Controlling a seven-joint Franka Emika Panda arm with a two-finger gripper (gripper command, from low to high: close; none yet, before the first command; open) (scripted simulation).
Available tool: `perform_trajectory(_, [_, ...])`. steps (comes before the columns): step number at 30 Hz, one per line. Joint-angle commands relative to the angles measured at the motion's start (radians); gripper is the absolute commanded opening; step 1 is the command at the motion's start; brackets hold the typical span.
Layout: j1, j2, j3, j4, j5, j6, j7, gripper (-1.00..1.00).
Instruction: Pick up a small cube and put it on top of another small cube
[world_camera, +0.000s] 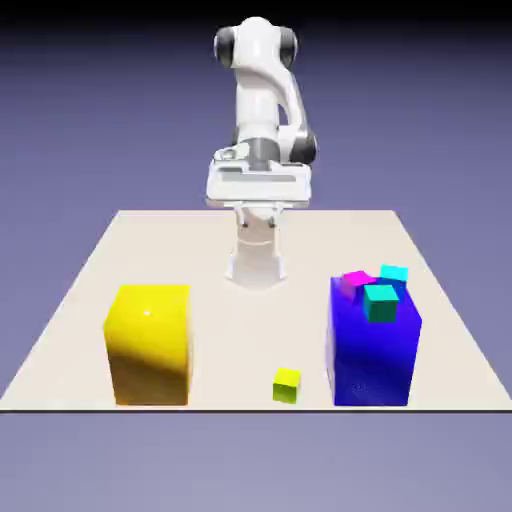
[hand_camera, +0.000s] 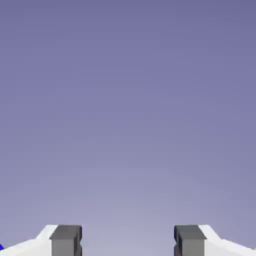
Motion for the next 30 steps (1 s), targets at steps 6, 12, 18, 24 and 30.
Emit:
perform_trajectory(6, [-0.034, 0.217, 0.046, 0.182, 0.006, -0.209, 0.066, 0.00])
perform_trajectory(12, [-0.068, 0.435, 0.092, 0.364, 0.013, -0.419, 0.133, 0.00])
perform_trajectory(18, [-0.103, 0.652, 0.138, 0.546, 0.019, -0.628, 0.199, 0.00])
perform_trajectory(24, [-0.137, 0.870, 0.185, 0.727, 0.026, -0.837, 0.265, 0.00])
perform_trajectory(30, [-0.171, 1.087, 0.231, 0.909, 0.032, -1.047, 0.332, 0.00])
